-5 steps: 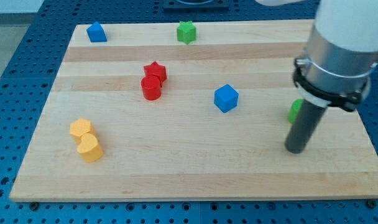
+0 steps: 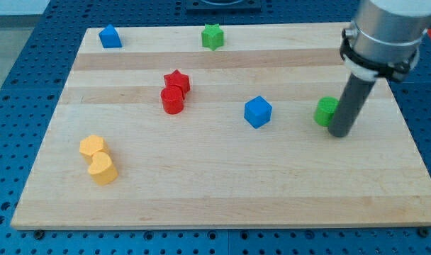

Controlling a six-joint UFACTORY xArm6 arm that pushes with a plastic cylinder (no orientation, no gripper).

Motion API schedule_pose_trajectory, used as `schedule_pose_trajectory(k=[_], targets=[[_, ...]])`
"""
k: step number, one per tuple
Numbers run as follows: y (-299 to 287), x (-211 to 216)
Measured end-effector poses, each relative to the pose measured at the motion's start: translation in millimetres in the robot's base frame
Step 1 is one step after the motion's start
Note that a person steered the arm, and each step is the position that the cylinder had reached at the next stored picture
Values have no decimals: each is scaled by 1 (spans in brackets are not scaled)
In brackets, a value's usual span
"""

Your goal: Place the green circle horizontally at the right side of the green star

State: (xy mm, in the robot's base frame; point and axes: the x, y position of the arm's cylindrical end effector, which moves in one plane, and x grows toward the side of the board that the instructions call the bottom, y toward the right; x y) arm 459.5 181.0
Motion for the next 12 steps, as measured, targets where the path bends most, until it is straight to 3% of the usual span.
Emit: schedule_pose_trajectory(k=[1, 2, 3, 4, 6, 7, 8, 10, 12], targets=[[7, -63], [6, -45], [-33, -22], [-78, -31], [-18, -61], [-32, -34], [-7, -28], [22, -117], [-2, -82]])
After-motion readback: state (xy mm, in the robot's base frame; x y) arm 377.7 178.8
